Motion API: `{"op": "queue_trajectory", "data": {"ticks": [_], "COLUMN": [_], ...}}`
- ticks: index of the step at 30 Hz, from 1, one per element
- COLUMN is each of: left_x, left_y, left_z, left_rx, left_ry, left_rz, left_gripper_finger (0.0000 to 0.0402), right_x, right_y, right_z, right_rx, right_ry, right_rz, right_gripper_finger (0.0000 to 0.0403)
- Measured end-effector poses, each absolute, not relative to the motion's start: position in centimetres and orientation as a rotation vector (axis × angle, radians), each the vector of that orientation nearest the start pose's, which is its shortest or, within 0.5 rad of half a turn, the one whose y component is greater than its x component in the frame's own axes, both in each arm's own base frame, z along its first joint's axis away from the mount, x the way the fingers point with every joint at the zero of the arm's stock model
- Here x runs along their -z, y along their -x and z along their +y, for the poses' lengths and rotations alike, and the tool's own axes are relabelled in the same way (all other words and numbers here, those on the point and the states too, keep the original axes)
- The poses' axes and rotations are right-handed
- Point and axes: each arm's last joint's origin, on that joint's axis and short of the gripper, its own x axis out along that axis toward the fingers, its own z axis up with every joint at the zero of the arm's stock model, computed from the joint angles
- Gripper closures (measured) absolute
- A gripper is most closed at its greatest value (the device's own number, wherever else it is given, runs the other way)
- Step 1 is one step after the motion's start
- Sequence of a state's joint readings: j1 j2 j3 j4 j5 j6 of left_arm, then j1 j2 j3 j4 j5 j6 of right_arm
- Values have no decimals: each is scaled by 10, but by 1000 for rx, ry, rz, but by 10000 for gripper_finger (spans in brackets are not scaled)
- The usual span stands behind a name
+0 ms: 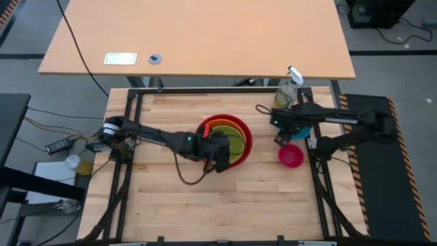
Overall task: Nest bowls inside each other
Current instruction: Stack the blue bowl on top of the light green bowl
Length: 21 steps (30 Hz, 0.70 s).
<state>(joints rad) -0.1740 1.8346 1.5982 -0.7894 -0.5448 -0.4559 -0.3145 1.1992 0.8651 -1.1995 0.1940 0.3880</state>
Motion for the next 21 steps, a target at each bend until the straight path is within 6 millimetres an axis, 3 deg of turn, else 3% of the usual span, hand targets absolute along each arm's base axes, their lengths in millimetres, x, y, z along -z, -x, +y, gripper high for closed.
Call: {"op": "queue_trajectory", "data": {"ticks": [6, 15, 21], "left_x": [-276, -312, -329], "left_y": [-373, -346, -326], "left_z": [-54, -46, -41], "left_rx": [-509, -567, -605], "left_ry": [116, 83, 49], "left_rz": [877, 818, 816], "left_gripper_finger": [222, 222, 222], "right_x": [-212, -190, -174], "right_y": [-177, -191, -200], "right_z": [-74, -85, -90], "right_rx": [685, 629, 597], "right_ry": [-397, -400, -396], "right_rz": [1564, 1635, 1681], "right_gripper_finger": [188, 192, 255]}}
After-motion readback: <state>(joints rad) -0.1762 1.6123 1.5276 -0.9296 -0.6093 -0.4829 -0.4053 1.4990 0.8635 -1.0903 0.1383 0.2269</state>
